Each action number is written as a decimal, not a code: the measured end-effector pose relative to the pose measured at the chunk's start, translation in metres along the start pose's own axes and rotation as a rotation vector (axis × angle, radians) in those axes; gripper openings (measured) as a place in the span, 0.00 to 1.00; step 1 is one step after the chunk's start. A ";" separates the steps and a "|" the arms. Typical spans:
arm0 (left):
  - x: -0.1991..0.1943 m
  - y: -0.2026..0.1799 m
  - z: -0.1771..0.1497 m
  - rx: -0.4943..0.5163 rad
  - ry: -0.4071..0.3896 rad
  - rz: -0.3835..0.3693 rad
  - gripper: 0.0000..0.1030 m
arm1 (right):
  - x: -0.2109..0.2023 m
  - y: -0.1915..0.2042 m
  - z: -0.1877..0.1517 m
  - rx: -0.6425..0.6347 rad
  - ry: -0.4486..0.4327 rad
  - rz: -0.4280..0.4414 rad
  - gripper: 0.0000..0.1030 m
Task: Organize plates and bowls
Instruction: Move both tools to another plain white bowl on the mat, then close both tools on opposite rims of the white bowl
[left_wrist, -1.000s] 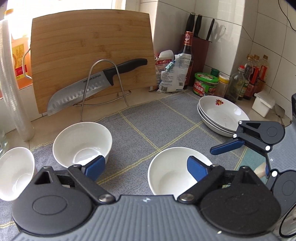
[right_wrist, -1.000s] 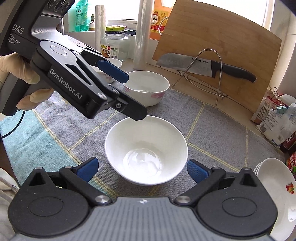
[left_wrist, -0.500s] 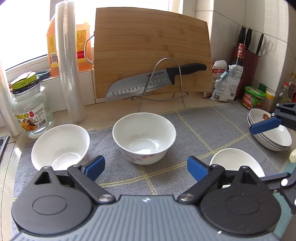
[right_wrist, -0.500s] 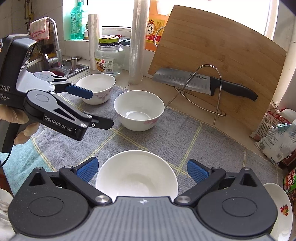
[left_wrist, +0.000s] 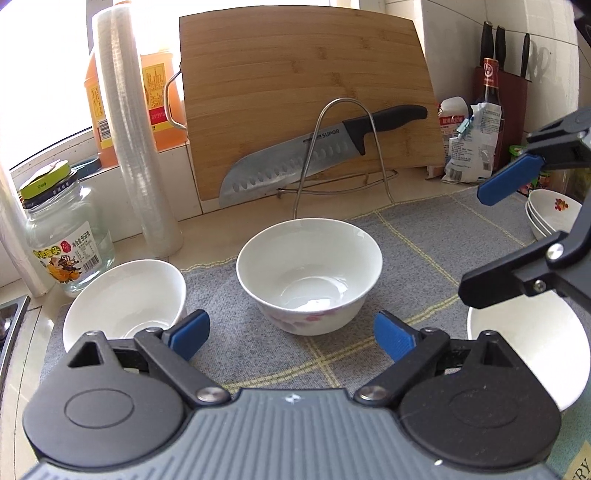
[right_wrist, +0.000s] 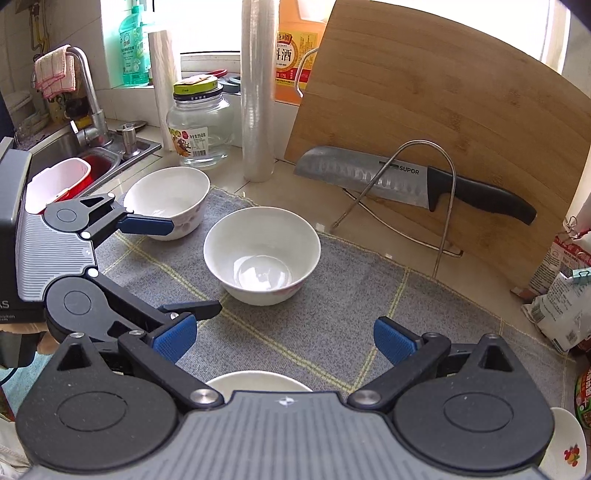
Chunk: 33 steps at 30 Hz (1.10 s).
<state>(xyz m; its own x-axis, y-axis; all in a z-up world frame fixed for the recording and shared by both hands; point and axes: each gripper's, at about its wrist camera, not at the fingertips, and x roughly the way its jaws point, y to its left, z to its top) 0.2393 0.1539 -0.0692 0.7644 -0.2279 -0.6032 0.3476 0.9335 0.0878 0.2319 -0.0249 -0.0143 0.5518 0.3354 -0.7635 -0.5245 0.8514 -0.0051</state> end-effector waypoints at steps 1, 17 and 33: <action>0.003 0.000 0.000 0.001 0.002 0.002 0.93 | 0.004 -0.002 0.005 0.000 0.004 0.005 1.00; 0.035 -0.009 0.006 0.034 0.001 0.018 0.93 | 0.066 -0.016 0.040 -0.001 0.061 0.091 1.00; 0.043 -0.008 0.007 0.049 0.002 -0.021 0.92 | 0.107 -0.016 0.054 -0.019 0.113 0.139 0.93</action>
<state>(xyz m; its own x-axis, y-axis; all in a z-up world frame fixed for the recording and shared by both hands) 0.2732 0.1345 -0.0905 0.7555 -0.2464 -0.6070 0.3896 0.9139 0.1138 0.3347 0.0191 -0.0607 0.3973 0.4010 -0.8254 -0.6033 0.7919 0.0943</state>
